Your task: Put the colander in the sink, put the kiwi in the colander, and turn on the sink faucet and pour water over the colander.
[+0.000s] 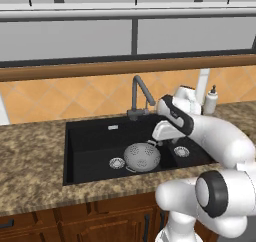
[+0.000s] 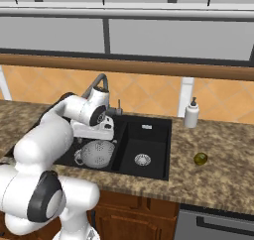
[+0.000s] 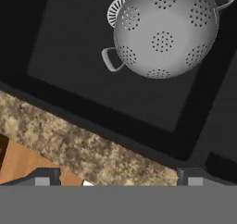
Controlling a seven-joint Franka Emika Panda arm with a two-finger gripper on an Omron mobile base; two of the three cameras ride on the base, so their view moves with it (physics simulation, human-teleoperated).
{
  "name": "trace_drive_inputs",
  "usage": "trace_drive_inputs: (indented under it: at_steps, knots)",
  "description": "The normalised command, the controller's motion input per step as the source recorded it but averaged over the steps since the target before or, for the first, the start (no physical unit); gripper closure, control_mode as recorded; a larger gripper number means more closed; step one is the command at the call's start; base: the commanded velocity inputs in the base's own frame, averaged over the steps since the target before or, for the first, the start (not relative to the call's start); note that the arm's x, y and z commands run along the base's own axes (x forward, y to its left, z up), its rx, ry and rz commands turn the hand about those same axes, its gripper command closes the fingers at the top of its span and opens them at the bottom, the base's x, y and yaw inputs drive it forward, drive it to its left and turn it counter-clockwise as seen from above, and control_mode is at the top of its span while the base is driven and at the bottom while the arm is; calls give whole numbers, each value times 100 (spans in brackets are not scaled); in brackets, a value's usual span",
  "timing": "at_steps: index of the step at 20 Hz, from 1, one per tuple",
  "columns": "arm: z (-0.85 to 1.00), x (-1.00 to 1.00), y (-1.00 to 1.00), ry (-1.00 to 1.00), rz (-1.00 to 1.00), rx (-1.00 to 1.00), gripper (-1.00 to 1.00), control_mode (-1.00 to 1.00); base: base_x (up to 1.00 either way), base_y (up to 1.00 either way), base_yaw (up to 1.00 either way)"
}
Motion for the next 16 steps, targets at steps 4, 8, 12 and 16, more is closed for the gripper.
trace_drive_inputs:
  at_steps: [4,8,12,16]
  knots:
    - [24,-35,-81,1,-22,-1,-100,-100,0,0,0]
    - [20,-26,-75,3,-23,-3,-100,-100,0,0,0]
    - [1,-13,-75,0,-23,-11,-100,-100,0,0,0]
    - [0,0,-87,0,-24,-11,-100,-100,0,0,0]
